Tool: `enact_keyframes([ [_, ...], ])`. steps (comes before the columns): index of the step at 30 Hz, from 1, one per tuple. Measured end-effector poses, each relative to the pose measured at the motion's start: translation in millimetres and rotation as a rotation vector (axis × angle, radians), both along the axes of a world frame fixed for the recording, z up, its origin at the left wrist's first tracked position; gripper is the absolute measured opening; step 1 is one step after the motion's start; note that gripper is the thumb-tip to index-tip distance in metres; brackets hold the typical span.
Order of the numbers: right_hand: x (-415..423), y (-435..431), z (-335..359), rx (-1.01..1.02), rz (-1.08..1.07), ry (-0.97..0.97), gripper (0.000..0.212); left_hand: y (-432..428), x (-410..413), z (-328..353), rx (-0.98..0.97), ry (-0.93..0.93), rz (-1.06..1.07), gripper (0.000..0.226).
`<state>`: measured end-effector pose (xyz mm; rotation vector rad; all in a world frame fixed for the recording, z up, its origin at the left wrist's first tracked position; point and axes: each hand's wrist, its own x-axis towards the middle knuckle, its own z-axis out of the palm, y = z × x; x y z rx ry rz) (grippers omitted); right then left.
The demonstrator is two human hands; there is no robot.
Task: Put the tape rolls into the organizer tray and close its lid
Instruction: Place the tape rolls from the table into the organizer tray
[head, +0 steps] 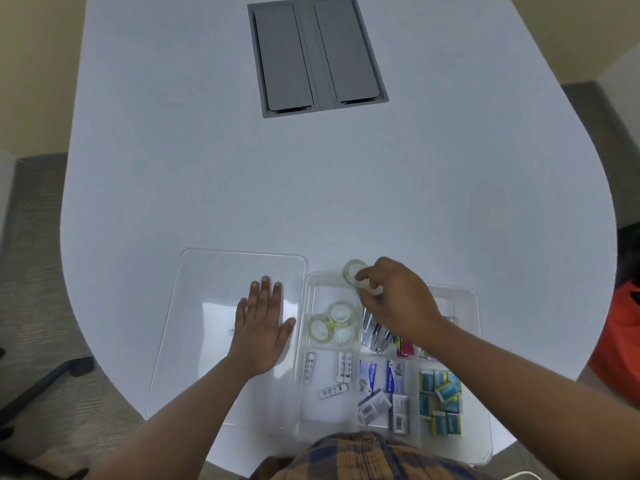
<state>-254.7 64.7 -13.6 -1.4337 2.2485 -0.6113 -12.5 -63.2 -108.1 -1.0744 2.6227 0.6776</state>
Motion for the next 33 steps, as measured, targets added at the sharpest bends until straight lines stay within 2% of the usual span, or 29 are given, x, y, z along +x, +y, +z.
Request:
enact_keyframes([
  [8, 35.0, 23.8, -6.9, 0.049, 0.135, 0.082, 0.022, -3.3, -1.2, 2.9, 0.040, -0.035, -0.016, 0.078],
  [12, 37.8, 20.1, -10.0, 0.083, 0.164, 0.125, 0.020, -10.7, -5.5, 10.8, 0.122, -0.115, -0.070, 0.107],
  [14, 38.5, 19.0, -10.1, 0.107, 0.164, 0.123, 0.023, -13.9, -7.1, 15.0, 0.163, -0.161, -0.111, 0.113],
  [24, 45.8, 18.0, -5.6, 0.181, 0.127, 0.104, 0.027, -14.2, -8.8, 20.7, 0.190, -0.198, -0.148, 0.114],
  [33, 53.1, 6.7, -11.3, 0.360, 0.149, 0.109, 0.035, -13.4, -9.0, 21.7, 0.166, -0.208, -0.144, 0.114],
])
